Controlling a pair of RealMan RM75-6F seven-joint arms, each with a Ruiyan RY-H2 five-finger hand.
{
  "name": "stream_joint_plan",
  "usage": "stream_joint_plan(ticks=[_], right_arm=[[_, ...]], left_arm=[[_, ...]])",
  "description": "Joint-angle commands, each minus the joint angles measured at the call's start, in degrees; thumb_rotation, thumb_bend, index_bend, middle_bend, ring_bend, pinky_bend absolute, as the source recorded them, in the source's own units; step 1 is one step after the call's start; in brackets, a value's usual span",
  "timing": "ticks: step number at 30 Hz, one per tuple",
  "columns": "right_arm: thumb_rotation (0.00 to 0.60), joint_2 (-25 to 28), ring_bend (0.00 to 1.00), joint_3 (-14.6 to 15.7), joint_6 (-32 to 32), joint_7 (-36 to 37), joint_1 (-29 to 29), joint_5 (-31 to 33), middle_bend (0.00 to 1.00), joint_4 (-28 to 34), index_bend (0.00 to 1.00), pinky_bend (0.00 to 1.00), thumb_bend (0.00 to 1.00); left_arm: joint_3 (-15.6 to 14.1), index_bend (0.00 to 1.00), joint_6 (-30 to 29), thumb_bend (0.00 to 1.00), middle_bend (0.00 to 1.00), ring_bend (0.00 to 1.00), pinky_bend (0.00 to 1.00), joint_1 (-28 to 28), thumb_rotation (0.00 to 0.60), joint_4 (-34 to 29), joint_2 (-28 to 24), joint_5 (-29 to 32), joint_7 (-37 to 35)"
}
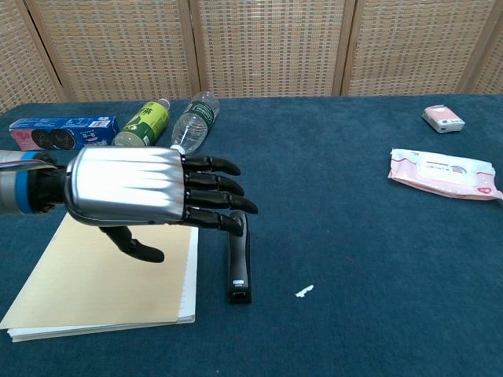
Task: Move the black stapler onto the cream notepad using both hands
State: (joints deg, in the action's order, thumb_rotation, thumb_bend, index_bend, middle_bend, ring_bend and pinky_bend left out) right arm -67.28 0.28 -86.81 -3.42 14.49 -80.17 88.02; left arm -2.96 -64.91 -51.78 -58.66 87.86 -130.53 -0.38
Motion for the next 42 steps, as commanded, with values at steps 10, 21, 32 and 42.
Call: stream_joint_plan(ticks=[10, 21, 32, 42], right_arm=[[0.600, 0.1, 0.00, -2.4, 2.6, 0.9, -1.0, 1.3, 0.00, -1.0, 0.00, 0.00, 0.00], [0.600, 0.3, 0.00, -3.7, 4.4, 1.6, -1.5, 1.3, 0.00, -1.4, 0.00, 0.00, 0.00], [0.600, 0.3, 0.00, -4.6, 5.2, 2.0, -2.1, 0.8, 0.00, -1.4, 0.00, 0.00, 0.00], [0.600, 0.5, 0.00, -5.4, 6.0, 3.0, -2.4, 0.7, 0.00, -1.7, 0.00, 0.00, 0.00]], left_arm=[[-4.0, 0.22, 0.7, 0.41, 0.14, 0.19, 0.13, -6.7, 0.600, 10.8, 8.5, 2.1, -2.9], [-6.9, 0.25, 0.2, 0.41, 0.15, 0.20, 0.15, -8.6, 0.600, 14.7, 11.8, 4.8, -4.0], [-9.6, 0.27, 0.1, 0.41, 0.16, 0.21, 0.17, -9.5, 0.600, 18.4, 15.7, 6.6, -4.5], [-11.6, 0.33, 0.0, 0.41, 0.19, 0.25, 0.19, -9.6, 0.600, 21.5, 18.0, 8.6, -5.7]])
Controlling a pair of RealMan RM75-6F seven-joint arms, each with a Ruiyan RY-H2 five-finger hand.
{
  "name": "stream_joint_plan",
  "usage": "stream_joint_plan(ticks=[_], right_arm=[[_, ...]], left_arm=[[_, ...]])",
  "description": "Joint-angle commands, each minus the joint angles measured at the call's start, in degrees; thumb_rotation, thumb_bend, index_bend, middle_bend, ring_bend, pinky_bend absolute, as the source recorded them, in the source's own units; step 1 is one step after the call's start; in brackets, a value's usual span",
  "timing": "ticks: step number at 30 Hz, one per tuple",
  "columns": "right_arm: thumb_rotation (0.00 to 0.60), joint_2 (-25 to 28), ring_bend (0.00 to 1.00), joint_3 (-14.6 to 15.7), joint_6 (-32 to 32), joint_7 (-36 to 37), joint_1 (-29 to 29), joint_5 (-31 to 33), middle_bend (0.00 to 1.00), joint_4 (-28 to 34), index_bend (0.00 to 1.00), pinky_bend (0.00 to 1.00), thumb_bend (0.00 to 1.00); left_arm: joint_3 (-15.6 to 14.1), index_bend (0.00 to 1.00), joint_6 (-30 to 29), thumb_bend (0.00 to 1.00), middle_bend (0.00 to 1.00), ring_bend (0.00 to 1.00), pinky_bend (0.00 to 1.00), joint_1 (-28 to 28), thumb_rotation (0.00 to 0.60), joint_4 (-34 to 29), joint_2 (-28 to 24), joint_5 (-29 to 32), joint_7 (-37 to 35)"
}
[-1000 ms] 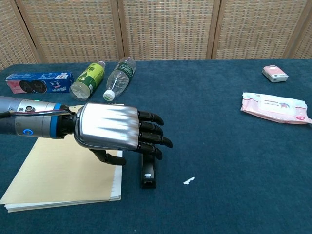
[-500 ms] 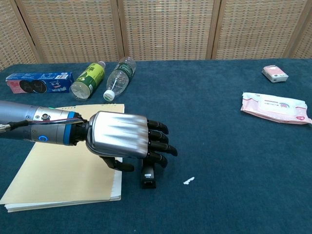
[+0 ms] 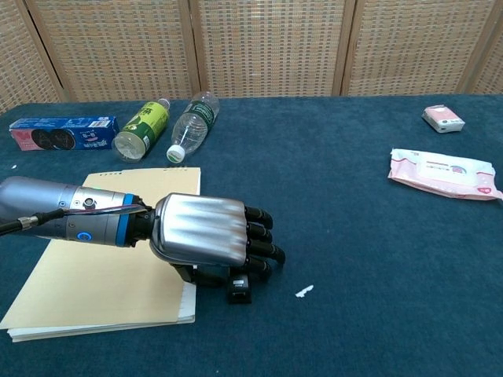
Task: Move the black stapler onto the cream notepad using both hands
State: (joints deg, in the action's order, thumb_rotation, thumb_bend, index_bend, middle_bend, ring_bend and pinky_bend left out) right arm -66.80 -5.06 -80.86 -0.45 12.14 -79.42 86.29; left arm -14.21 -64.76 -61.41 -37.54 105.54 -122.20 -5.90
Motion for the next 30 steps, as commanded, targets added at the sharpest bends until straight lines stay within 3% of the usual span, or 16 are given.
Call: stream_joint_plan(ticks=[1, 6, 9, 11, 14, 30], right_arm=[[0.600, 0.0, 0.00, -0.1, 0.0, 0.0, -0.1, -0.1, 0.00, 0.0, 0.00, 0.00, 0.00], [0.600, 0.2, 0.00, -0.3, -0.1, 0.3, -0.3, -0.4, 0.00, 0.2, 0.00, 0.00, 0.00], [0.600, 0.3, 0.00, -0.5, 0.0, 0.4, -0.5, -0.5, 0.00, 0.3, 0.00, 0.00, 0.00], [0.600, 0.4, 0.00, -0.5, 0.1, 0.5, -0.5, -0.6, 0.00, 0.3, 0.00, 0.00, 0.00], [0.600, 0.4, 0.00, -0.7, 0.1, 0.7, -0.7, -0.7, 0.00, 0.4, 0.00, 0.00, 0.00], [0.600, 0.8, 0.00, -0.9, -0.1, 0.7, -1.2, -1.8, 0.00, 1.3, 0.00, 0.00, 0.00]], left_arm=[[-0.5, 0.33, -0.2, 0.41, 0.19, 0.25, 0.19, 0.0, 0.600, 0.5, 0.5, 0.3, -0.3], [-1.1, 0.38, -1.0, 0.41, 0.23, 0.29, 0.22, 0.1, 0.600, 1.9, 1.7, 0.9, -0.3], [-1.5, 0.54, -1.7, 0.42, 0.34, 0.38, 0.27, 0.3, 0.600, 2.9, 2.4, 1.2, 0.1], [-1.7, 0.67, -2.2, 0.43, 0.46, 0.48, 0.37, 0.5, 0.600, 3.5, 2.7, 1.6, 0.2], [-1.8, 0.77, -3.1, 0.45, 0.55, 0.55, 0.44, 0.8, 0.600, 4.2, 2.9, 2.1, 0.2], [-0.9, 0.81, -7.0, 0.46, 0.58, 0.57, 0.46, -0.3, 0.600, -0.1, -3.2, 4.1, 4.0]])
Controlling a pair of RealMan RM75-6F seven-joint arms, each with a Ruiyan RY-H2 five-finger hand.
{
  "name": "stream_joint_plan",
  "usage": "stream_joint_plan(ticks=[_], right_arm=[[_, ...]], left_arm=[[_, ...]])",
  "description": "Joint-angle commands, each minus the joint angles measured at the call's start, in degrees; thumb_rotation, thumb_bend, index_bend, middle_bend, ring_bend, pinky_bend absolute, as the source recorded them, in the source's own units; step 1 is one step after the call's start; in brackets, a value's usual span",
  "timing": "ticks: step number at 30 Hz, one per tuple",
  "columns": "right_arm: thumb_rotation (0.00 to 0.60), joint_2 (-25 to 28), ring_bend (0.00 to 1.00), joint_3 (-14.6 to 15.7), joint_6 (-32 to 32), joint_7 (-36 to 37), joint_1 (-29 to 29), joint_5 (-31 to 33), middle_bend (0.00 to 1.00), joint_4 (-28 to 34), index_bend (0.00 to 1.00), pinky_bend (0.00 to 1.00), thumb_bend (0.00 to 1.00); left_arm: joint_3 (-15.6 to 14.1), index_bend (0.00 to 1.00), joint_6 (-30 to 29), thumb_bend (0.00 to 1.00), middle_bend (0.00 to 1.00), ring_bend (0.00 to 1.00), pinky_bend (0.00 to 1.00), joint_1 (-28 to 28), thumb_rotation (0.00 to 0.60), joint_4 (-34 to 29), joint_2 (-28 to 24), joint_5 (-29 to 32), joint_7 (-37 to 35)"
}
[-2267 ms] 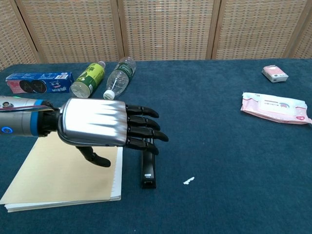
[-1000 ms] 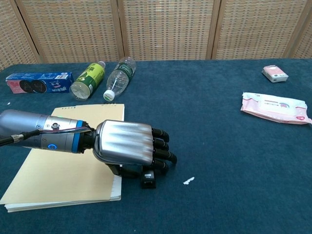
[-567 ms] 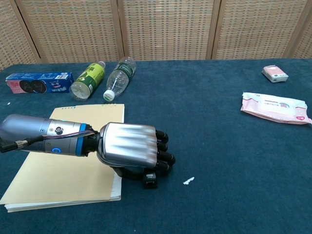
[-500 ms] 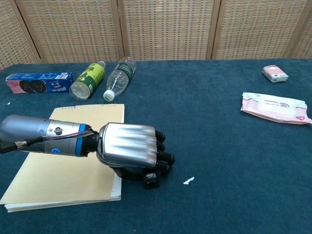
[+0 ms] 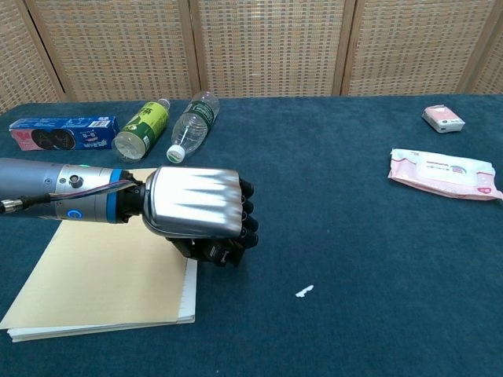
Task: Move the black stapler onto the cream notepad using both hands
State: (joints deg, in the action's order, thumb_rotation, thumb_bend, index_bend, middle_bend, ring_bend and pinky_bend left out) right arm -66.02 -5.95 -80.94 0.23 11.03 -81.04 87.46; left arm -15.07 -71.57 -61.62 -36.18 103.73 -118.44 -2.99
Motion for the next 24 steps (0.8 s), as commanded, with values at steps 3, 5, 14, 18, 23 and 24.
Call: stream_joint_plan(ticks=[3, 5, 14, 18, 23, 24], right_arm=[[0.600, 0.1, 0.00, 0.1, -0.2, -0.1, -0.2, -0.5, 0.00, 0.4, 0.00, 0.00, 0.00], [0.600, 0.2, 0.00, 0.1, -0.2, -0.1, -0.2, -0.8, 0.00, 0.6, 0.00, 0.00, 0.00], [0.600, 0.6, 0.00, 0.3, -0.3, 0.1, -0.5, -1.7, 0.00, 1.4, 0.00, 0.00, 0.00], [0.600, 0.7, 0.00, 0.4, -0.3, -0.1, -0.5, -2.0, 0.00, 1.7, 0.00, 0.00, 0.00], [0.600, 0.6, 0.00, 0.4, -0.3, -0.7, -0.6, -2.1, 0.00, 2.1, 0.00, 0.00, 0.00], [0.600, 0.6, 0.00, 0.4, -0.2, -0.9, -0.5, -2.2, 0.00, 2.1, 0.00, 0.00, 0.00]], left_arm=[[-0.2, 0.81, -0.2, 0.47, 0.58, 0.57, 0.46, -0.1, 0.600, -3.3, -3.3, 0.4, 2.7], [-0.6, 0.81, -0.4, 0.48, 0.58, 0.57, 0.46, 0.0, 0.600, -4.5, -5.5, 0.2, 4.3], [-3.3, 0.81, -2.2, 0.48, 0.58, 0.57, 0.46, 2.9, 0.600, -12.0, -17.1, 0.7, 7.0], [-5.4, 0.81, -2.4, 0.48, 0.58, 0.57, 0.46, 4.7, 0.600, -14.0, -21.1, 0.2, 7.4], [-8.2, 0.81, -1.5, 0.48, 0.58, 0.57, 0.46, 6.6, 0.600, -13.7, -22.7, -1.4, 6.8], [-8.5, 0.81, -1.3, 0.48, 0.58, 0.57, 0.46, 6.9, 0.600, -13.2, -22.5, -1.6, 6.6]])
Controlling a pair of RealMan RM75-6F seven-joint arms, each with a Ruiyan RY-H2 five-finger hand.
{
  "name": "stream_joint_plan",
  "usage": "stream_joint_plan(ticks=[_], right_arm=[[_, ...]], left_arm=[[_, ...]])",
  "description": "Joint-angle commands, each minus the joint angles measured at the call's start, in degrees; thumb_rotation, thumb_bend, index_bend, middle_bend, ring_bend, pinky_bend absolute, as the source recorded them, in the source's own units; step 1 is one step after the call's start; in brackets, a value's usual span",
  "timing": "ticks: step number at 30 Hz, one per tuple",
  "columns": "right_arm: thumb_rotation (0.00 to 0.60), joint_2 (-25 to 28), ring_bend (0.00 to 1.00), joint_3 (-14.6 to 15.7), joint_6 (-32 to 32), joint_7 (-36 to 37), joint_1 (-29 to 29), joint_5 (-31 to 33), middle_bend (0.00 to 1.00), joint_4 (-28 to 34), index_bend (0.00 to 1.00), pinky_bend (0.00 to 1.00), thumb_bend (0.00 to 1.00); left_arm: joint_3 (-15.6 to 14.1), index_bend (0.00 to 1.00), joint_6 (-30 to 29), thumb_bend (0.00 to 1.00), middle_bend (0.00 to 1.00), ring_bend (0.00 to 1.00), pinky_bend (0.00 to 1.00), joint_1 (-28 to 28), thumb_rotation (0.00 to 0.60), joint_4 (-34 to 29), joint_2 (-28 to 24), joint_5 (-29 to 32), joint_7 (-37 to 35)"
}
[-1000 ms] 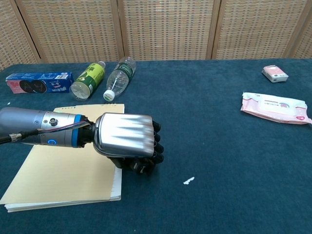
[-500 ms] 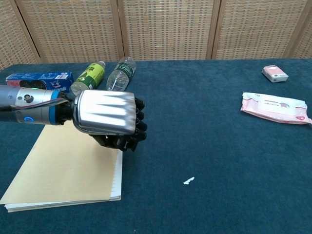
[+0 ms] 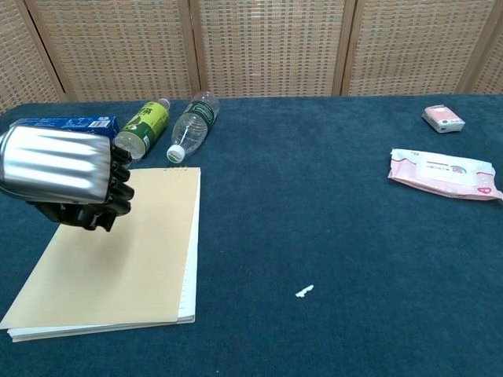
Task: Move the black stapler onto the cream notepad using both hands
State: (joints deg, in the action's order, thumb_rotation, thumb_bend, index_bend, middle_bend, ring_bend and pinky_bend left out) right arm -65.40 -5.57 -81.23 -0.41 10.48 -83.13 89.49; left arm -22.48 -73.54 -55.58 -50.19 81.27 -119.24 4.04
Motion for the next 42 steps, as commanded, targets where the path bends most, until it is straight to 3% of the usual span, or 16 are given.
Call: stream_joint_plan(ticks=[1, 23, 25, 27, 30, 33, 42], right_arm=[[0.600, -0.1, 0.00, 0.0, 0.2, -0.4, 0.1, 0.0, 0.00, 0.1, 0.00, 0.00, 0.00], [0.600, -0.3, 0.00, -0.5, 0.8, -0.7, 0.0, 0.9, 0.00, -0.2, 0.00, 0.00, 0.00], [0.600, -0.2, 0.00, -0.6, 0.8, -0.7, 0.0, 0.9, 0.00, -0.2, 0.00, 0.00, 0.00], [0.600, -0.2, 0.00, -0.6, 0.7, -0.7, -0.1, 0.9, 0.00, -0.2, 0.00, 0.00, 0.00], [0.600, -0.3, 0.00, -0.6, 0.8, -0.7, -0.1, 0.9, 0.00, -0.2, 0.00, 0.00, 0.00], [0.600, -0.2, 0.00, -0.6, 0.7, -0.8, -0.1, 0.8, 0.00, -0.1, 0.00, 0.00, 0.00], [0.600, 0.0, 0.00, -0.5, 0.2, -0.7, -0.3, 0.3, 0.00, 0.3, 0.00, 0.00, 0.00]], left_arm=[[-1.2, 0.81, 0.7, 0.48, 0.58, 0.57, 0.46, 1.1, 0.600, 1.4, 0.2, -0.9, -0.6], [-2.2, 0.79, 1.8, 0.48, 0.57, 0.57, 0.46, 3.2, 0.600, 8.4, 5.5, -2.5, -5.1], [-2.2, 0.67, 1.9, 0.48, 0.50, 0.54, 0.44, 3.3, 0.600, 8.7, 5.8, -2.6, -5.3], [-2.1, 0.37, 2.1, 0.45, 0.28, 0.36, 0.30, 3.3, 0.600, 9.0, 6.0, -2.4, -5.4], [-1.7, 0.07, 2.3, 0.36, 0.02, 0.08, 0.09, 3.3, 0.600, 8.6, 5.8, -2.0, -5.5], [-1.4, 0.00, 1.7, 0.34, 0.00, 0.00, 0.04, 3.2, 0.600, 8.0, 5.5, -2.0, -5.1], [-0.6, 0.00, -1.3, 0.34, 0.00, 0.00, 0.04, 3.6, 0.600, 6.0, 3.1, -1.6, -5.5]])
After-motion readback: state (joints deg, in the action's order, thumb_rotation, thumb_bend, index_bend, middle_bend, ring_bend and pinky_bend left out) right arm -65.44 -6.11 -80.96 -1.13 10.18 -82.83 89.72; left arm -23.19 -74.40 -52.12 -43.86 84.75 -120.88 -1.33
